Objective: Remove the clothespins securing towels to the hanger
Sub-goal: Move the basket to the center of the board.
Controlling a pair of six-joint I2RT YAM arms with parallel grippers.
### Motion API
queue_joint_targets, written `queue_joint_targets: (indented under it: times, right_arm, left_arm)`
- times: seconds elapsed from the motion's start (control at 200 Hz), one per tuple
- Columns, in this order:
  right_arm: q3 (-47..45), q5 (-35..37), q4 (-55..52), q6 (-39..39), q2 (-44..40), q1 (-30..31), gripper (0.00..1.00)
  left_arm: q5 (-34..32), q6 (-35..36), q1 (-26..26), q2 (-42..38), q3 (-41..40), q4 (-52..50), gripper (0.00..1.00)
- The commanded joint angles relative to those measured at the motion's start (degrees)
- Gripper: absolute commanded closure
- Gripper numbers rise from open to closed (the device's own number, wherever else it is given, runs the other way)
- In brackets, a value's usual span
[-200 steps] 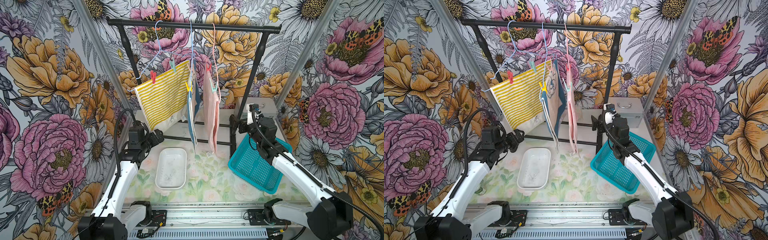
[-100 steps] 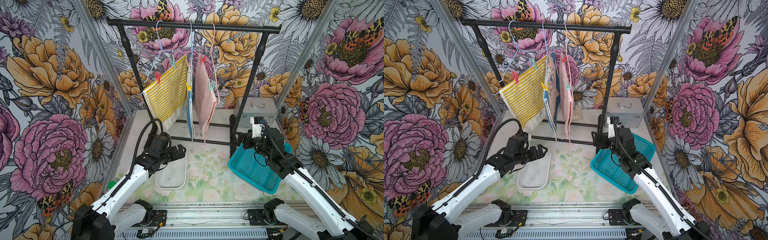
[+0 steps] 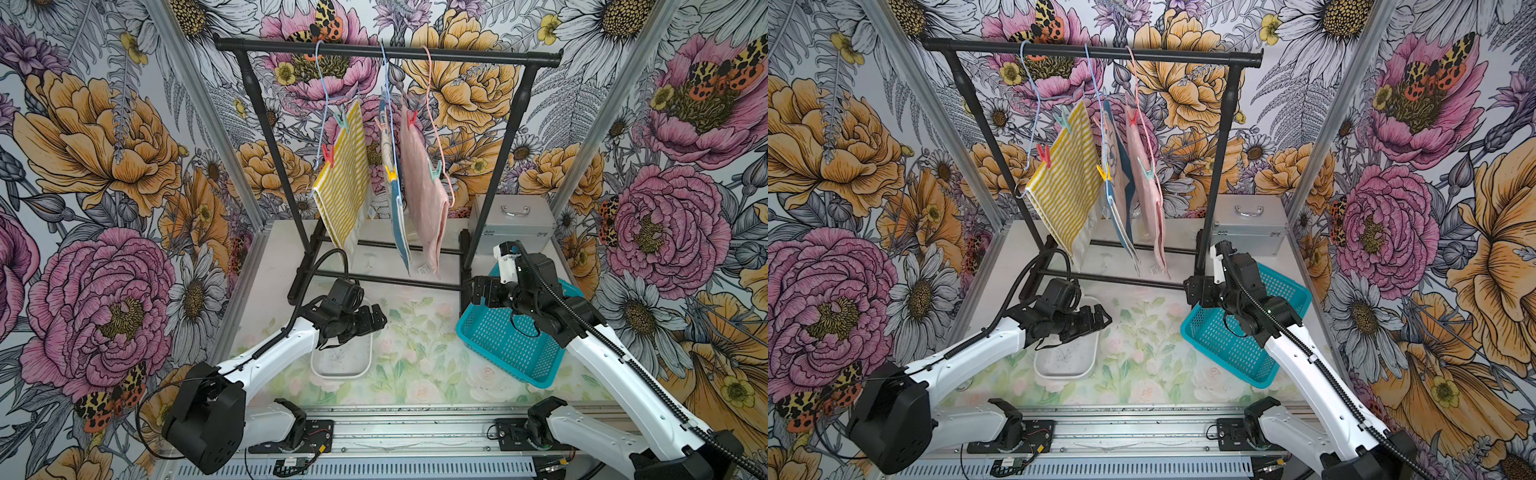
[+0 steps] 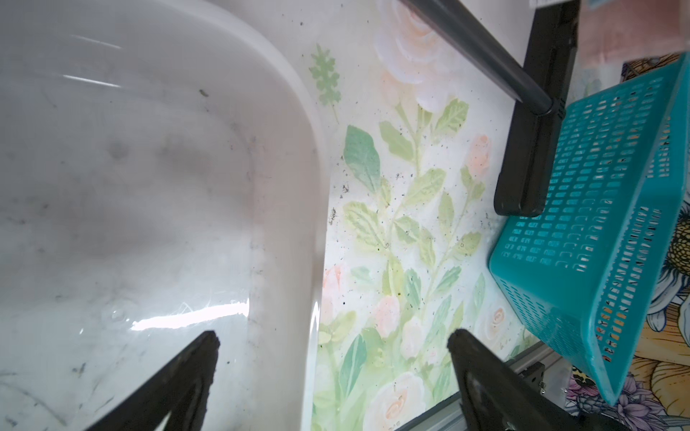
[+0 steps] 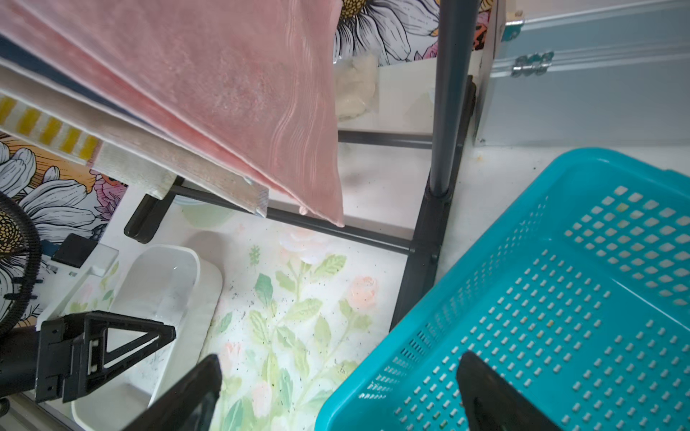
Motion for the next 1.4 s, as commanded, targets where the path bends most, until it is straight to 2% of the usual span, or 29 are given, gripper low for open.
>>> queue_joint_targets:
  times: [0.0,0.195,0.395,0.575,0.716,0.991,1.196,1.396]
  right_arm:
    - [0.3,-2.0,-6.9,-0.5,0.0,0.5,0.02]
    - [-1.1,-6.3,-9.9,-1.3,0.6,3.0,0.03]
    - [-2.2,-6.0,-14.0,-0.4,1.9,7.4,0.03]
    - [-3.8,-7.8,-14.8,0.9,2.9,11.0,0.03]
    - [-4.1,-10.0,-14.7,0.9,6.7,13.5,0.03]
    - [0.8,-15.8,-8.7,-0.6,16.7,14.7,0.02]
    - [8.5,-18.4,-3.7,-2.3,27.2,14.7,0.02]
    - [15.6,-19.6,-2.6,-3.5,33.7,14.6,0.01]
  left_arm:
    - [1.9,0.4,-0.1,1.0,2.3,1.0,0.02]
    - [3.2,1.1,3.9,1.3,2.4,1.2,0.02]
    - [3.9,1.6,8.8,-1.1,2.7,1.2,0.02]
    - [4.2,2.5,10.7,-1.2,4.5,1.1,0.02]
    - [4.2,3.2,11.8,-0.6,5.9,1.1,0.02]
    - [4.3,4.4,14.9,-0.7,8.2,1.2,0.02]
    - [4.7,5.3,17.8,-1.7,8.9,1.2,0.02]
    - [5.0,5.7,20.9,-3.8,8.9,1.2,0.02]
